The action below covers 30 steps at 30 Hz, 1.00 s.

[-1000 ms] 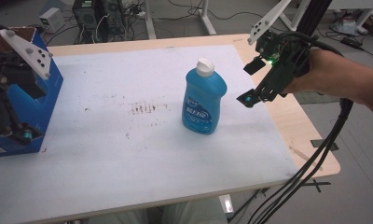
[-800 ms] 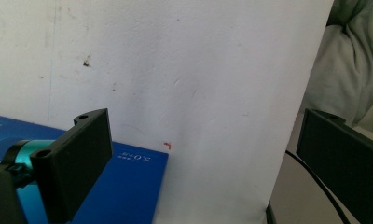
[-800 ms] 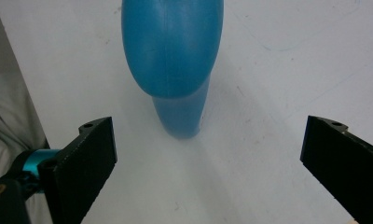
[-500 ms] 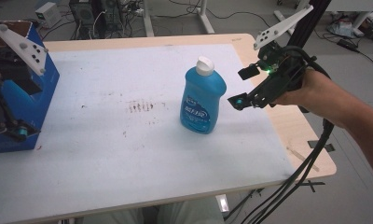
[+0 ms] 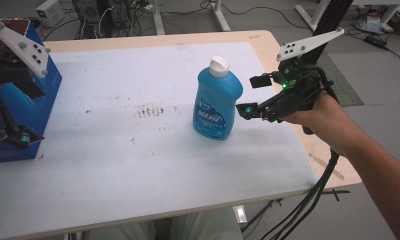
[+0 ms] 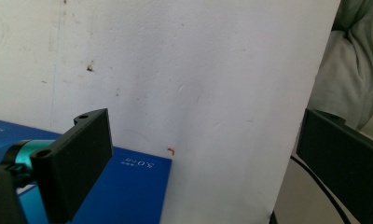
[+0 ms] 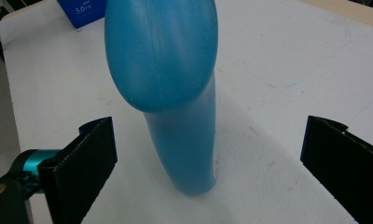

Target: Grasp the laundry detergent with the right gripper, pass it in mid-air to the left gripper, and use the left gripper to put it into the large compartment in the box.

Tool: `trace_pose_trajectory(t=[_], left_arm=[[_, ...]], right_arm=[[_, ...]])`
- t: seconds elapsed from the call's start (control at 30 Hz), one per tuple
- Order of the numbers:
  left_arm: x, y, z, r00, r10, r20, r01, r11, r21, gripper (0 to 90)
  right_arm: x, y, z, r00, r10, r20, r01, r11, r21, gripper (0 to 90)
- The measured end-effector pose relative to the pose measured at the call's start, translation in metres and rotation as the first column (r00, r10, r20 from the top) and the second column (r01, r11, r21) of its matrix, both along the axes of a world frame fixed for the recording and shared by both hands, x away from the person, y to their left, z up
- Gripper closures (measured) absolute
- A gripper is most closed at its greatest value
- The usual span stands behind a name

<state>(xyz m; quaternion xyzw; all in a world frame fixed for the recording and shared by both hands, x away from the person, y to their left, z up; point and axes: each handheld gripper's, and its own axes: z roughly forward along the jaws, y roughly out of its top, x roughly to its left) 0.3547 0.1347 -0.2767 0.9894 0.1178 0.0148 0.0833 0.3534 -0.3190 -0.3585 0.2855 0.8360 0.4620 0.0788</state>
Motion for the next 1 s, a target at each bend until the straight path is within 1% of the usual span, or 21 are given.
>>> trace_pose_trajectory(t=[0.1,0.23,0.37,0.7,0.83,1.0], left_arm=[[0.0,0.0,-0.001,1.0,0.002,-0.002,-0.002,1.0,-0.003,3.5],[0.001,0.0,-0.002,1.0,0.004,-0.006,-0.004,1.0,0.0,3.5],[0.002,0.0,-0.003,1.0,0.004,-0.007,-0.004,1.0,0.001,3.5],[0.003,0.0,-0.005,0.9999,0.006,-0.009,-0.006,1.0,0.002,3.5],[0.004,0.0,-0.005,0.9999,0.005,-0.012,-0.005,1.0,0.004,3.5],[0.004,0.0,-0.006,0.9999,0.008,-0.011,-0.008,1.0,0.0,3.5]], right_arm=[[0.0,0.001,-0.004,1.0,0.002,0.003,-0.002,1.0,0.003,2.6],[0.001,0.005,-0.011,0.9999,0.01,-0.006,-0.01,0.9999,0.005,2.6],[0.002,0.007,-0.013,0.9999,0.014,-0.003,-0.014,0.9999,0.004,2.6],[0.008,0.019,-0.022,0.9995,0.032,-0.003,-0.031,0.9994,0.012,2.6],[0.01,0.022,-0.024,0.9996,0.029,-0.004,-0.029,0.9994,0.017,2.6],[0.01,0.028,-0.027,0.9994,0.031,0.014,-0.031,0.9992,0.024,2.6]])
